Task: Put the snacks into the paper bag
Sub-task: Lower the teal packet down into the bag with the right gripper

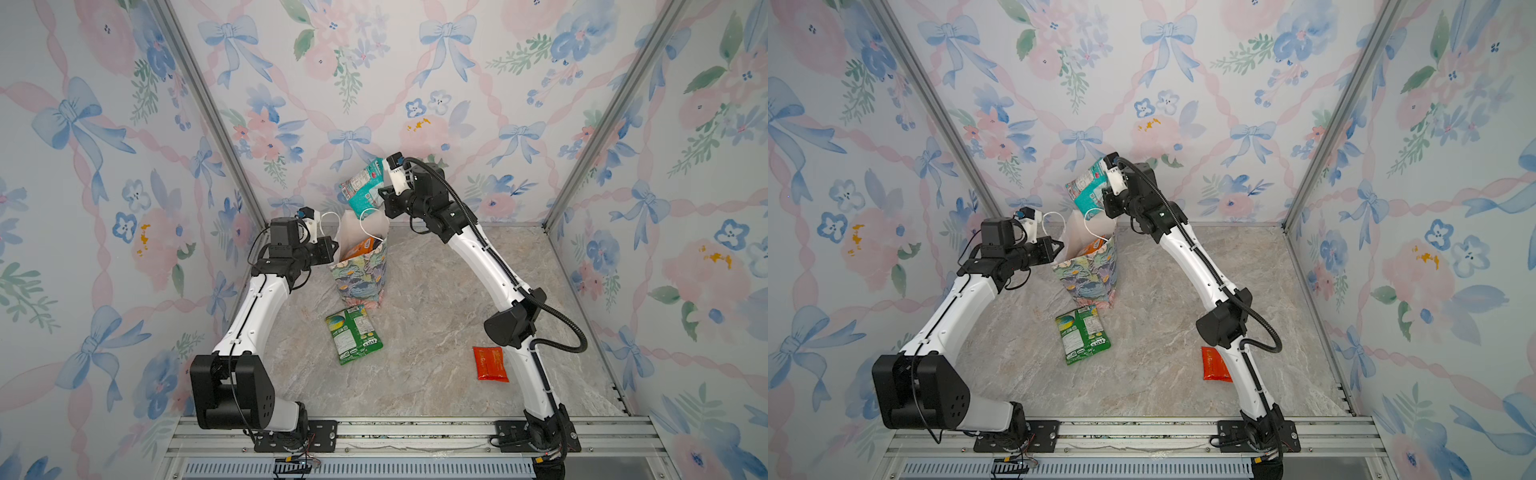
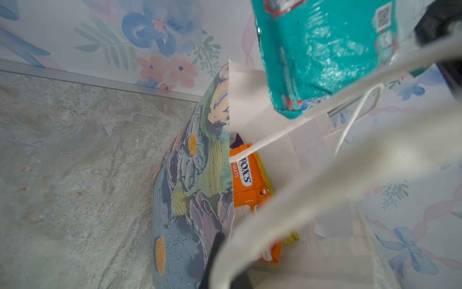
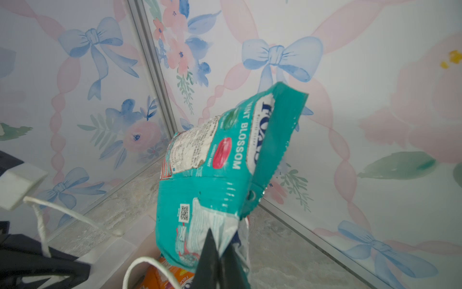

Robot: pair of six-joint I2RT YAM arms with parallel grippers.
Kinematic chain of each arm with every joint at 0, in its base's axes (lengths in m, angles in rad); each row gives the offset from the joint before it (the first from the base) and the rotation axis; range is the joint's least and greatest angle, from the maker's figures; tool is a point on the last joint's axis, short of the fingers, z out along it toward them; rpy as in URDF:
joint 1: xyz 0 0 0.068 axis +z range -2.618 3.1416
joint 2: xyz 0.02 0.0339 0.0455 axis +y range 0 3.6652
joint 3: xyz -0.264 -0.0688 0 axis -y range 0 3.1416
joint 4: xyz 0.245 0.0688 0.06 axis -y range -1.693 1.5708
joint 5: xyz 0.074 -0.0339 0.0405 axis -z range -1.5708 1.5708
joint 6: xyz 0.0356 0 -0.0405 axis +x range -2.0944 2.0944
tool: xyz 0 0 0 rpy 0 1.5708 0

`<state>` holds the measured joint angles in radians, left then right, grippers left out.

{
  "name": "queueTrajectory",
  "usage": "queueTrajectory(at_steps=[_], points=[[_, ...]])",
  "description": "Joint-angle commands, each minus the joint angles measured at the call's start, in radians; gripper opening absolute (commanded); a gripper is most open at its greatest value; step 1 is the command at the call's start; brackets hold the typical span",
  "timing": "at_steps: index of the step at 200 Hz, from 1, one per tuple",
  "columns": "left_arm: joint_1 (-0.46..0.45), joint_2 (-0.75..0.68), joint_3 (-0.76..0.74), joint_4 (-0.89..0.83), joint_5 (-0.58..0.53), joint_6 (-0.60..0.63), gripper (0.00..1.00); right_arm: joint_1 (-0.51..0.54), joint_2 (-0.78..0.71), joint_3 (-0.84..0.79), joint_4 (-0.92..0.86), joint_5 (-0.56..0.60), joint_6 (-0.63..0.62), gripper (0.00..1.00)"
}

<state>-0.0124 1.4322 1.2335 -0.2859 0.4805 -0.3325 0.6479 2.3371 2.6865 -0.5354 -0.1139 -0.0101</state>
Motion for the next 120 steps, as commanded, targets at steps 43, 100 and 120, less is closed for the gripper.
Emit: queueTrajectory(at_steps=[43,100,120], points=[[0.005,0.003,0.009,0.011,0.028,0.018,0.00,0.013,-0.112,-0.070,-0.126,-0.076,-0.145,0.00],[0.005,0.002,0.009,0.011,0.029,0.018,0.00,0.016,-0.149,-0.110,-0.181,-0.100,-0.203,0.00],[0.005,0.002,0.010,0.012,0.029,0.018,0.00,0.016,-0.158,-0.110,-0.210,-0.101,-0.226,0.00]])
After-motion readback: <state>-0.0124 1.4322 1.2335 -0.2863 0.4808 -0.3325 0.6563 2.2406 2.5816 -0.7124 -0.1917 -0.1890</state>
